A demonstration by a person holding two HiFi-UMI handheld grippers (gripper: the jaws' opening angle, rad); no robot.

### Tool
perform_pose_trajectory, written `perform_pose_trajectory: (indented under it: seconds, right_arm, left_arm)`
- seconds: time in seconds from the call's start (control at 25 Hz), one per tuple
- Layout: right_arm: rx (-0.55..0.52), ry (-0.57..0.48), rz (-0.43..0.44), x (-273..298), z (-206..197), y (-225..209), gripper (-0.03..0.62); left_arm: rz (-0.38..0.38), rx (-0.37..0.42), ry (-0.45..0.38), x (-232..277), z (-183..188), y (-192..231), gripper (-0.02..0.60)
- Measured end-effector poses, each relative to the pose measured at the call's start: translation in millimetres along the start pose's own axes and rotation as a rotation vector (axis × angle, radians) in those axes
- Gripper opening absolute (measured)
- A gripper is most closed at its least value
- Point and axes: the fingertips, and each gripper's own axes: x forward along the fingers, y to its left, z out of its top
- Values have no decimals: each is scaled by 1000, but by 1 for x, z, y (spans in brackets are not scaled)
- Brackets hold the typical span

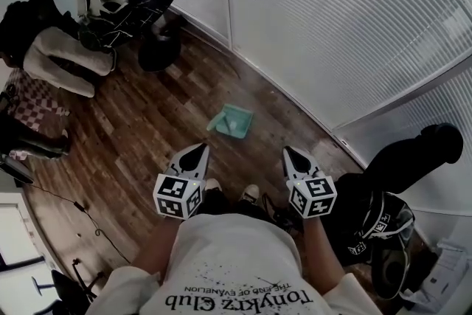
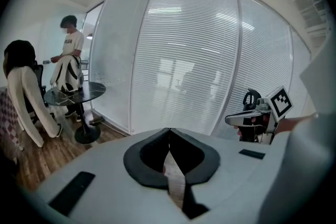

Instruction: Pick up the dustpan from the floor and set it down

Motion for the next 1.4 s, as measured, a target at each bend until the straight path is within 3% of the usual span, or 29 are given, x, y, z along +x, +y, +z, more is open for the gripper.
perform_pose_trajectory:
  seconds: [0.48,0.84,1.0,1.16,1.4]
  right_arm:
    - [28,38,-54,43,10,-21,26]
    - [45,28,-128,118,58,-31,26]
    - [32,22,-156,147,75,-28,26]
    - [-17,43,-160,170,89,-26,26]
    - [-7,87,-133,196,86,-39,26]
  left_arm:
    - [-52,-10,38,52,10,38,23]
    - [-114,16,33,97,54,112,23]
    - [-130,15,50,110,58,143,23]
    - [-159,29,77,128,61,153,23]
    - [-180,19,109,154,57,149,23]
